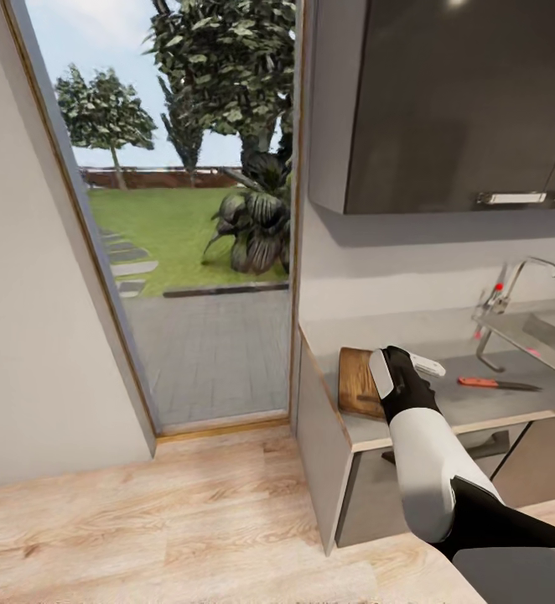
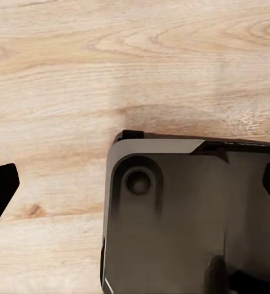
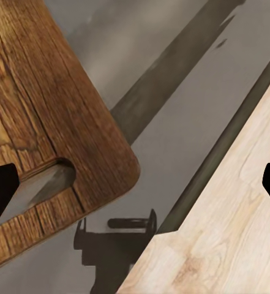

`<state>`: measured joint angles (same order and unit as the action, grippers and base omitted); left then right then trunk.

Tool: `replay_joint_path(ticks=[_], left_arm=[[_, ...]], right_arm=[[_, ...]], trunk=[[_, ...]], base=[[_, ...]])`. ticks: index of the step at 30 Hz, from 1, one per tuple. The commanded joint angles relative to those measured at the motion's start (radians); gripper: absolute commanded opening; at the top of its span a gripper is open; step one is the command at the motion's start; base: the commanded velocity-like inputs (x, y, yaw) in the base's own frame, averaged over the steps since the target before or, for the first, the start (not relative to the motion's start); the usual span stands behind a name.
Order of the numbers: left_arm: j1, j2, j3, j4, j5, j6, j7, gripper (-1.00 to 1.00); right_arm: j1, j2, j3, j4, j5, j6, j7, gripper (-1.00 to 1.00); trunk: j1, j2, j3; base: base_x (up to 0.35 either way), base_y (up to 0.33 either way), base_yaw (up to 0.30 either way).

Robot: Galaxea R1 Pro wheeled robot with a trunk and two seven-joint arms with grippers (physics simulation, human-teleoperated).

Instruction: In the kitchen, take the Vidalia onion out of the sink, dice it on the chopping board with the paring knife, put the diced onion into the bowl on the countertop, then place both the paring knife and the chopping board into the sink.

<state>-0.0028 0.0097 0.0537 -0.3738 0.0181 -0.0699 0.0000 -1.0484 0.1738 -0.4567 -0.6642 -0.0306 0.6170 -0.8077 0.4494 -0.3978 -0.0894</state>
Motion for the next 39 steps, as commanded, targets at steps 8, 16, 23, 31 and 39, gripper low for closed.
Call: replay_joint_path(ticks=[8,16,23,31,39], left_arm=[[0.0,0.0,0.002,0.0,0.002,-0.002,0.0,1.0],[0.0,0.001,0.002,0.0,0.002,-0.002,0.0,1.0],[0.0,0.0,0.002,0.0,0.002,-0.002,0.0,1.0],[0.0,0.0,0.002,0.0,0.002,-0.002,0.0,1.0],[0.0,0.0,0.002,0.0,0.002,-0.002,0.0,1.0]], right_arm=[[-0.001,0.001,-0.002,-0.002,-0.005,0.004,-0.003,1.0],[-0.002,0.001,-0.002,0.0,-0.005,0.004,-0.002,1.0],[-0.001,0.001,-0.002,0.0,-0.005,0.004,-0.002,1.0],[-0.001,0.001,-0.002,0.0,-0.005,0.004,-0.002,1.0],[-0.001,0.001,-0.002,-0.001,-0.005,0.004,-0.002,1.0]], trunk=[[0.001,-0.002,-0.015],[0.001,-0.002,-0.028],[0.001,-0.002,-0.039],[0.001,-0.002,-0.052],[0.001,-0.002,-0.065]], base=[[0.0,0.0,0.0],[0.0,0.08,0.0],[0.0,0.048,0.0],[0.008,0.004,0.0],[0.076,0.0,0.0]])
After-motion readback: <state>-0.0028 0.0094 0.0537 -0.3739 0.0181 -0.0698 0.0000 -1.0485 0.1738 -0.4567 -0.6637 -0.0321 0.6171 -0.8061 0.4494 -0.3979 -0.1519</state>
